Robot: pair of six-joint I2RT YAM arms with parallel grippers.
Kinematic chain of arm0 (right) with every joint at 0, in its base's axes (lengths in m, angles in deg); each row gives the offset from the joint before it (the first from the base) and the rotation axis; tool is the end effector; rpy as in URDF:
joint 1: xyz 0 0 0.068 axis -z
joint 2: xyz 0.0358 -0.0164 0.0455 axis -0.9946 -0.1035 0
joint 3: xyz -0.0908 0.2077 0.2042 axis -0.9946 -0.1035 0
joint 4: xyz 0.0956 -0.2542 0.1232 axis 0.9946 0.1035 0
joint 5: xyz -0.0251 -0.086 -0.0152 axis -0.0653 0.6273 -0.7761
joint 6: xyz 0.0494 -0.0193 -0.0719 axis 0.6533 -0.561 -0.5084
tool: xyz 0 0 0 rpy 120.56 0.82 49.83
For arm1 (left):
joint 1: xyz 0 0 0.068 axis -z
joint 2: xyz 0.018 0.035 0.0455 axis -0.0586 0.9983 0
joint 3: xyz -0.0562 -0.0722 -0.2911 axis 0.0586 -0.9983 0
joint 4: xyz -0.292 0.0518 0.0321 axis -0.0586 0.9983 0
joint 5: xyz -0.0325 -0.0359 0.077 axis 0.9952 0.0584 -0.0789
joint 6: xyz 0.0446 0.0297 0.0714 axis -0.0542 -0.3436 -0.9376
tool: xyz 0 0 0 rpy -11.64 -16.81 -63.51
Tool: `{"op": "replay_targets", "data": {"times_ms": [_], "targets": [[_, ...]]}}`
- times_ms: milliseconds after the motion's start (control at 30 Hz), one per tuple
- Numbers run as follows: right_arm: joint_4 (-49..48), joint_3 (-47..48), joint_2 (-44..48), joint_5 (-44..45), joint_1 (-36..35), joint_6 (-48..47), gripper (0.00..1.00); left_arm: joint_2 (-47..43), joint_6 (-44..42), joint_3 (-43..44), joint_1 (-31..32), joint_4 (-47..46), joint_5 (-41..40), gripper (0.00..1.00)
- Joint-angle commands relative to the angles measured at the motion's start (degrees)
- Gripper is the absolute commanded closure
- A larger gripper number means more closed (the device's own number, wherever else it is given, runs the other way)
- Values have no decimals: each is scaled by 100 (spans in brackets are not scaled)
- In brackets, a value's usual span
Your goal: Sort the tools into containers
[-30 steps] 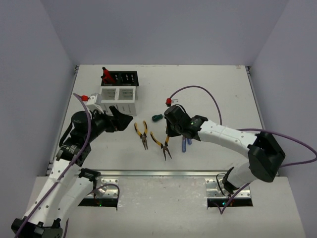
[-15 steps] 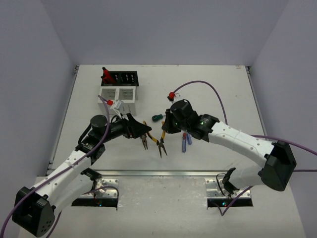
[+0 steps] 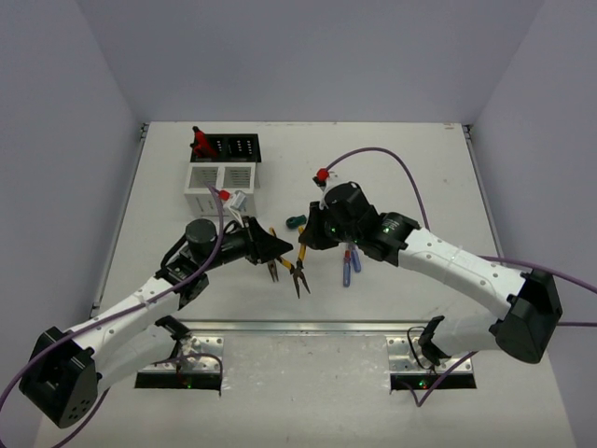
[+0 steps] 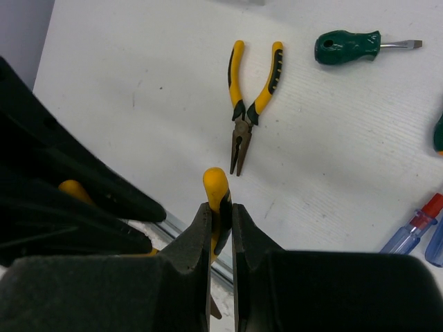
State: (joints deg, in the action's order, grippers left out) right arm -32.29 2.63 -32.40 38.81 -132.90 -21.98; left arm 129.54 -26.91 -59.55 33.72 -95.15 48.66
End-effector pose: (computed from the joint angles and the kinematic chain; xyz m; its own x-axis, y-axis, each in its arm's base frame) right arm 0.2393 0.2684 0.2867 -0.7761 0.1157 -0.6199 -0.2875 0.8099 0.5112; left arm 0.2014 -0.1624 0.2469 -0.6705 -0.2931 -0.6816 0.5441 0.4304 -0.7202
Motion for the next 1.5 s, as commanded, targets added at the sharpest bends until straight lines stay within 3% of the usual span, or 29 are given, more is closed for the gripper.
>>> {"op": "replay_targets", "data": {"times_ms": [0, 300, 333, 367, 400, 467, 533, 700, 833, 933, 1133, 1233, 1367, 1467], "targets": [[-304, 293, 336, -173, 24, 80, 100, -36, -20, 65, 119, -307, -198, 100], [-506, 56, 445, -321, 29, 63, 100, -370, -95, 368, 119, 82, -538, 100], [-542, 12, 455, -370, 32, 39, 80, -415, -168, 460, 119, 246, -688, 100], [-575, -36, 462, -372, 32, 17, 51, -458, -264, 562, 119, 447, -908, 100], [-570, -58, 473, -356, 32, 6, 33, -508, -359, 696, 119, 693, -1154, 100], [-520, -81, 491, -336, 39, -94, 14, -596, -526, 1061, 113, 1245, -1557, 100], [-346, -66, 565, -261, 67, -147, 7, -572, -628, 1487, 111, 1713, -1975, 100], [286, -85, 1054, 447, 111, -253, 3, 52, -996, 2859, 102, 3313, -3419, 100], [635, -347, 1847, 975, 111, -361, 3, 264, -1161, 3708, 76, 4102, -5220, 100], [690, -605, 2299, 1011, 103, -469, 2, 425, -1262, 4137, -67, 4187, -6284, 100], [830, -918, 2549, 807, 110, -674, 1, 997, -1747, 4729, -358, 3898, -6976, 100], [839, -1082, 2620, 655, 103, -800, 1, 1067, -2386, 4282, -789, 2764, -7881, 100], [818, -1199, 2706, 601, 110, -808, 1, 1468, -2178, 4322, -1756, 2400, -7084, 100], [803, -1357, 2822, 465, 107, -803, 1, 1758, -2339, 4310, -1888, 1727, -7336, 100]]}}
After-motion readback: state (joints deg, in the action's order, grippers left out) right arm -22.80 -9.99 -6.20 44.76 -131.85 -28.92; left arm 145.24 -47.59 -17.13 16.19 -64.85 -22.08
